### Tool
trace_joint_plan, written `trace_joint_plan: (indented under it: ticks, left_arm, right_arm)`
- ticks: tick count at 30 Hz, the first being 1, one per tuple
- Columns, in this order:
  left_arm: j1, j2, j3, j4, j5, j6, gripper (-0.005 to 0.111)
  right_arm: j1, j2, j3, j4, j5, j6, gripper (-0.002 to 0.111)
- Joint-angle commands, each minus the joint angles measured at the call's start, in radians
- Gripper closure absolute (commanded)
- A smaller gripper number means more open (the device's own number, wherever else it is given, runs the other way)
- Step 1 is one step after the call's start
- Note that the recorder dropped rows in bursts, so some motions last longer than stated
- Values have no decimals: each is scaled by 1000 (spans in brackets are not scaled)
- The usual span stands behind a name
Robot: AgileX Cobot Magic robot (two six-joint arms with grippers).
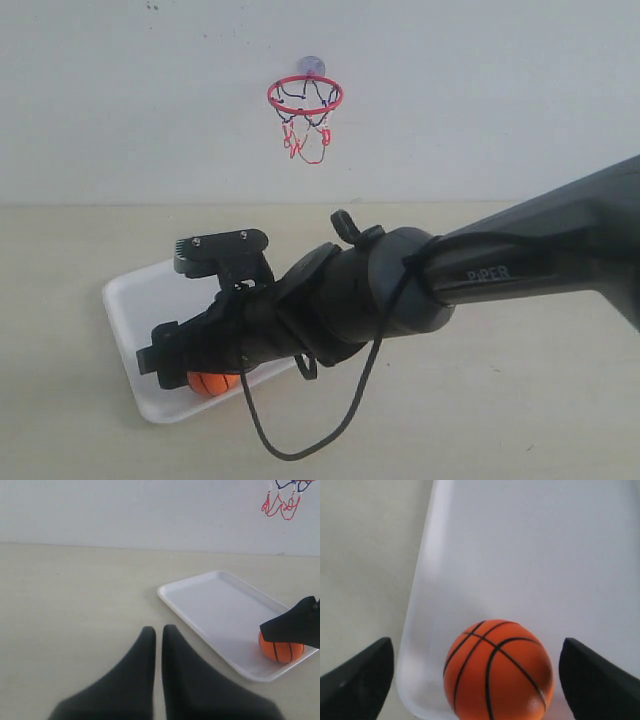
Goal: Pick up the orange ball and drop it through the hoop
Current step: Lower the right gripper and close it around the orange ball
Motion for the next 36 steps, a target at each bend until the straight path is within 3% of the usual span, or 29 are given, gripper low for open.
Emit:
trace_joint_plan:
  ticks: [1, 36]
  left_arm:
    - [2, -2, 3, 3, -2, -7, 103]
    - [2, -2, 3, 3, -2, -7, 103]
  right_arm:
    - [0, -4, -6, -5, -6, 6, 25]
    - [-31, -4, 33, -12, 98, 10, 25]
